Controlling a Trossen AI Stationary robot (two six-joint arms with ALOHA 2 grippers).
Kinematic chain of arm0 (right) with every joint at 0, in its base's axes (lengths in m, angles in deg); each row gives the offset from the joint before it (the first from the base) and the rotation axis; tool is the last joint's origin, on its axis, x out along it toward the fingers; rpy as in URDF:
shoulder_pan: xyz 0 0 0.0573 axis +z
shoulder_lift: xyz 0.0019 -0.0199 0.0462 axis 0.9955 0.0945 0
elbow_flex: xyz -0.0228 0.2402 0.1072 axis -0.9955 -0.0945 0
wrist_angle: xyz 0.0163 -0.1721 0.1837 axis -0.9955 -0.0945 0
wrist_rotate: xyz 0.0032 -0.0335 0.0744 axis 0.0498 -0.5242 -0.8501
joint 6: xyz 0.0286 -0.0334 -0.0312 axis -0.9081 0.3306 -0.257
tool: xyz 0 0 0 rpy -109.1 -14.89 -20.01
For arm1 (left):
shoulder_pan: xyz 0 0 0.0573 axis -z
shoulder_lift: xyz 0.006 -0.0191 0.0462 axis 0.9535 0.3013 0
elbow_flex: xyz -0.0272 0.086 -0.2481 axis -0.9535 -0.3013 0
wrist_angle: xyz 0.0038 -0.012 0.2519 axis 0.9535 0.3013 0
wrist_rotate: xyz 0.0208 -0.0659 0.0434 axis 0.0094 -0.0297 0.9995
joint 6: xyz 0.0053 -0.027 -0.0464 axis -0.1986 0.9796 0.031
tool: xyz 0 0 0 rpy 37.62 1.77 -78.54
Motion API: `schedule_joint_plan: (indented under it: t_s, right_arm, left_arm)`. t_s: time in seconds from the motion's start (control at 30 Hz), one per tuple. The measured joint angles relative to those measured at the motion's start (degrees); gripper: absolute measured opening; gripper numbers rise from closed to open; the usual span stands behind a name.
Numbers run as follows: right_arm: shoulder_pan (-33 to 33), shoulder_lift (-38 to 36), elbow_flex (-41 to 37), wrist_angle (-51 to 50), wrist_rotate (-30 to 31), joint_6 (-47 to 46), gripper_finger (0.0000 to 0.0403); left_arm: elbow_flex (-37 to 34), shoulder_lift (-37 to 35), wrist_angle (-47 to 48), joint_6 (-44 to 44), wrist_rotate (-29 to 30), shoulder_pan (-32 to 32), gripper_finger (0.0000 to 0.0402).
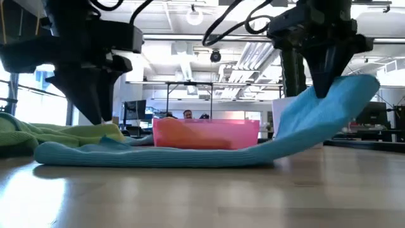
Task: Fold microfiber towels
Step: Fold the bottom light blue microfiber cloth on the table
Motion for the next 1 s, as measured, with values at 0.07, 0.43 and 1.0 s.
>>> schedule_joint_plan:
  t_s: [0.07, 0.43, 1.0]
  right_arm:
    - [0.3, 0.0, 0.8, -3.1, -0.5, -0.1, 0.0]
    - [1.2, -0.1, 5.6, -20.6, -4.8, -7.0, 0.0]
    - [-1.5, 3.4, 5.7, 17.5, 10.5, -1.9, 0.0]
  left_arm:
    - [0.0, -0.4, 1.1, 0.9, 0.1, 0.3, 0.0122]
    - [0.0, -1.5, 14.1, 11.9, 3.5, 5.9, 0.0122]
    - [0.1, -1.5, 13.7, 12.2, 6.2, 10.9, 0.0122]
